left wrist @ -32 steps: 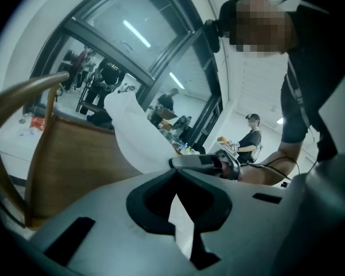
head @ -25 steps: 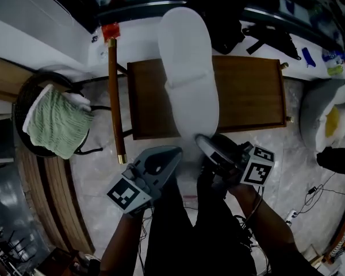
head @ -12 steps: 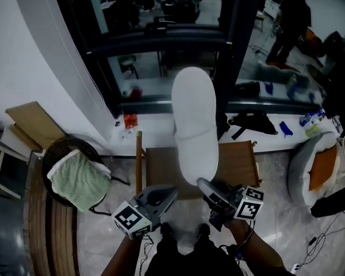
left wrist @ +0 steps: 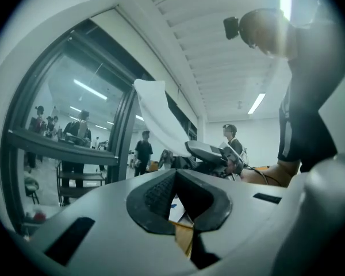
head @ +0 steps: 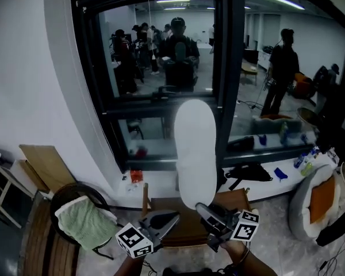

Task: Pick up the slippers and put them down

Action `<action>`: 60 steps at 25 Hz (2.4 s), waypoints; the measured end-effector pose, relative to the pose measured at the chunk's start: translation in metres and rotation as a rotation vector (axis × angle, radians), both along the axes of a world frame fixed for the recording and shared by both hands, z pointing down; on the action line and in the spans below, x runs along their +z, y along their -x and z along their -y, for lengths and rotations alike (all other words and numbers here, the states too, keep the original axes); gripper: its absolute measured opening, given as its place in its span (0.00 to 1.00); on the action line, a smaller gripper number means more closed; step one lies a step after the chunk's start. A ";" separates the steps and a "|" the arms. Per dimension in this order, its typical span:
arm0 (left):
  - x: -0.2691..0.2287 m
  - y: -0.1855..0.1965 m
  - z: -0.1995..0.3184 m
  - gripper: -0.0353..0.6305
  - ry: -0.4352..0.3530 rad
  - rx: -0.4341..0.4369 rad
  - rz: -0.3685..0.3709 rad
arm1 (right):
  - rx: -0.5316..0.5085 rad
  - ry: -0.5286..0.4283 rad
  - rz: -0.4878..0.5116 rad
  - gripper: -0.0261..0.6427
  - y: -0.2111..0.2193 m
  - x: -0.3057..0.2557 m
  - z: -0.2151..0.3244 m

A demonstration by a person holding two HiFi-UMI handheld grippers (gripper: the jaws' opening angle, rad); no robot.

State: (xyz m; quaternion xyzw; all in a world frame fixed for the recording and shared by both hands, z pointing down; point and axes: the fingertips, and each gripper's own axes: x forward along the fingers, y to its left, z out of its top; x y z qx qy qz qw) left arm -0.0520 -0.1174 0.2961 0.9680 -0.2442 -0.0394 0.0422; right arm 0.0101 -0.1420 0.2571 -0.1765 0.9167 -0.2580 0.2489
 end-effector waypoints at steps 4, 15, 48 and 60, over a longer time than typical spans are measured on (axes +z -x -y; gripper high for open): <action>-0.027 -0.003 -0.004 0.06 -0.082 0.026 0.011 | 0.012 -0.067 0.032 0.14 -0.006 -0.027 -0.002; -0.043 -0.005 -0.005 0.06 -0.145 0.050 0.005 | 0.040 -0.113 0.046 0.14 -0.011 -0.034 -0.001; 0.068 0.002 -0.024 0.06 0.143 0.009 0.043 | 0.049 0.272 -0.030 0.14 -0.018 0.126 -0.004; 0.244 -0.014 -0.014 0.06 0.423 -0.036 0.006 | 0.029 0.623 -0.026 0.14 -0.028 0.329 0.010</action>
